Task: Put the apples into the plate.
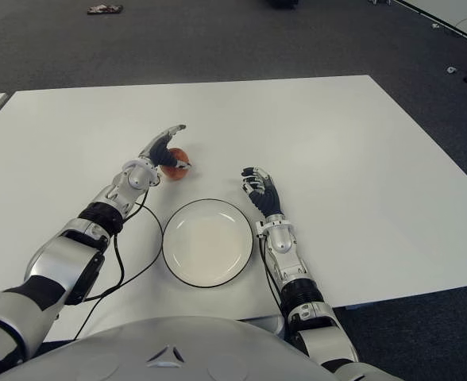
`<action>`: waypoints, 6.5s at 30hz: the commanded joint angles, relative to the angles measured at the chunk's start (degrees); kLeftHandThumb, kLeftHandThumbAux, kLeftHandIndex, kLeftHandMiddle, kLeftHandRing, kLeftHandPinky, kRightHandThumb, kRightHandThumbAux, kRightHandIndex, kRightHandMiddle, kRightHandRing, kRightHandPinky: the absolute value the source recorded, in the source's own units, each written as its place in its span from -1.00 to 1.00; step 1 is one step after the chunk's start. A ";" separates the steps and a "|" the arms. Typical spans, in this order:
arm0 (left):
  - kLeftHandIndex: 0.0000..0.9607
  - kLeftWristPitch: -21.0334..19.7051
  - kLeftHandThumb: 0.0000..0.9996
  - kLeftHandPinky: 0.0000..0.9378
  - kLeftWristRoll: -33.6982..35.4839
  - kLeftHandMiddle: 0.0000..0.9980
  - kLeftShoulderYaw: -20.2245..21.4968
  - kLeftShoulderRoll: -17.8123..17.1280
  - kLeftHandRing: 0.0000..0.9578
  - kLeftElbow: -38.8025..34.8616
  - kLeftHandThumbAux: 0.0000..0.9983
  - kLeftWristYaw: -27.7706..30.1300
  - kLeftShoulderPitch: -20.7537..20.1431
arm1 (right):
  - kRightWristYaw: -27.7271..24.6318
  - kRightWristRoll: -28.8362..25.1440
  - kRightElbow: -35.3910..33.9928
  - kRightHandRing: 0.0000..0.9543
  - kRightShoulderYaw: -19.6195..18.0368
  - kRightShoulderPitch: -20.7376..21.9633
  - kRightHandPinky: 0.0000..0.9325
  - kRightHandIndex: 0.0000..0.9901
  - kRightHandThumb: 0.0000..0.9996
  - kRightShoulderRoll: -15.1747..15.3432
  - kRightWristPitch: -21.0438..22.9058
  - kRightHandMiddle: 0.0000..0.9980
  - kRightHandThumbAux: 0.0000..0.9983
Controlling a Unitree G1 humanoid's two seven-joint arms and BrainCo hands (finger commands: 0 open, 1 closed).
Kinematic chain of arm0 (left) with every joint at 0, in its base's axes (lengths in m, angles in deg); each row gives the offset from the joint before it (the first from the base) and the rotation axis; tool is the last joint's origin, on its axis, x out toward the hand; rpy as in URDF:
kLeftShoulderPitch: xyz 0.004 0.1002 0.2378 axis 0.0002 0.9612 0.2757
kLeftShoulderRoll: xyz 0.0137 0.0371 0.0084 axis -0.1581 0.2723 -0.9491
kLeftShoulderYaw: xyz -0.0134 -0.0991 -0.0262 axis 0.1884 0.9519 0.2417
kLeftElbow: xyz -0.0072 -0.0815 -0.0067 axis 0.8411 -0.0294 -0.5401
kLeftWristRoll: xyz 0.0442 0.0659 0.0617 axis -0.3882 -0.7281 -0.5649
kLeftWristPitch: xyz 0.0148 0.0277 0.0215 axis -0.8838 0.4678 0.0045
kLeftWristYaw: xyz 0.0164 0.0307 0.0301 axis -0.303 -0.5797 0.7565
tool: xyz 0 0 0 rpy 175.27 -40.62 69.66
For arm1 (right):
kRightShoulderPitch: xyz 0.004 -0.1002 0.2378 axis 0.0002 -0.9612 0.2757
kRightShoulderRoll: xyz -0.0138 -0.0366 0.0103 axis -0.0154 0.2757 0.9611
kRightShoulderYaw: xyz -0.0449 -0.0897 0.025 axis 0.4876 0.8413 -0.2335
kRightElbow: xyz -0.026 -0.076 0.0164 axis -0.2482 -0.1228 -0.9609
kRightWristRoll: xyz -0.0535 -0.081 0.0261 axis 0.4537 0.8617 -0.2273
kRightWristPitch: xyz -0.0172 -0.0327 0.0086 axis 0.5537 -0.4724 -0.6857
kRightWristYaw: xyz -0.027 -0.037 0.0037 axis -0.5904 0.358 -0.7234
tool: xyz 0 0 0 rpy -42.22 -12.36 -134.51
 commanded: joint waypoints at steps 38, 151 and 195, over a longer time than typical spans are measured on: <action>-1.00 -4.82 -1.00 -1.00 -4.72 -1.00 -7.04 3.55 -1.00 13.12 -0.54 -2.02 -0.49 | -1.99 -0.23 1.91 -0.31 0.21 -4.24 -0.26 -0.42 0.36 0.22 3.02 -0.33 0.33; -0.08 -9.15 0.43 0.88 -12.38 0.67 -14.34 6.25 0.76 19.94 0.40 -24.86 5.60 | -2.25 0.34 -0.06 -0.26 -0.21 -5.50 -0.23 -0.40 0.41 1.33 3.39 -0.28 0.38; -0.07 -0.78 0.43 0.86 -0.80 0.73 -1.74 7.80 0.79 18.80 0.40 -26.46 6.99 | -3.12 -0.30 -0.36 -0.28 -0.23 -5.60 -0.26 -0.38 0.35 0.86 4.30 -0.29 0.35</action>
